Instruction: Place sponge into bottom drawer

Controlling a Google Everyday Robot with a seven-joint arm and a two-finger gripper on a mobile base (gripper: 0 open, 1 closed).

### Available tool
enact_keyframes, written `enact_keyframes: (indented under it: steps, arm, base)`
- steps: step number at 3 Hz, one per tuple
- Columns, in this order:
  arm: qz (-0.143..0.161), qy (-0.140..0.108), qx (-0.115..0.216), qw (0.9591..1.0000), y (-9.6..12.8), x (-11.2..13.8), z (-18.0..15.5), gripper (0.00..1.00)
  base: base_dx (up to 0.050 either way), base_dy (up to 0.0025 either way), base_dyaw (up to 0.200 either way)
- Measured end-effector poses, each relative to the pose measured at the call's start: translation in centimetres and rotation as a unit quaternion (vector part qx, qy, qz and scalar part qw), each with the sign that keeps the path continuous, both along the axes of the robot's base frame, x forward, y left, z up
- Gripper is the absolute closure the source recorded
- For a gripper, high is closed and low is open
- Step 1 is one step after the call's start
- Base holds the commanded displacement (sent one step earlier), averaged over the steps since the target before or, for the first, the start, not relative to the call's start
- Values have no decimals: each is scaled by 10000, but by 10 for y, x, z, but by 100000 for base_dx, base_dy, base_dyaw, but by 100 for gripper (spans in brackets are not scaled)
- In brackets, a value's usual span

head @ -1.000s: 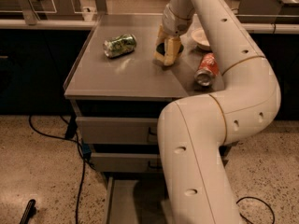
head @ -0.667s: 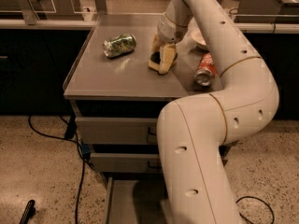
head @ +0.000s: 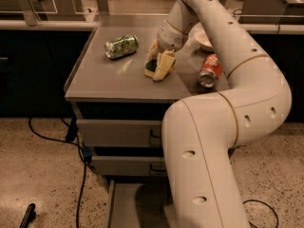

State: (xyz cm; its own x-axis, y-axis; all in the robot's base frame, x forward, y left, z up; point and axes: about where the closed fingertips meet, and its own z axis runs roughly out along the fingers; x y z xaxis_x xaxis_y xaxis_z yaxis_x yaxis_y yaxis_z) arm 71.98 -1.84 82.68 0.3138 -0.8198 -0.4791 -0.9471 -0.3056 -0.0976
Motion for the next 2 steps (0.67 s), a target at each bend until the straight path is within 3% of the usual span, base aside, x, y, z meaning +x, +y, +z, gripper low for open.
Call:
enact_keyframes:
  steps: [1, 2]
  arm:
    - [-262, 137, -208, 9993, -3, -21, 29, 100]
    - [-468, 129, -340, 9982, -8, -60, 78, 100]
  base:
    - [0, 0, 0]
    - [0, 0, 0]
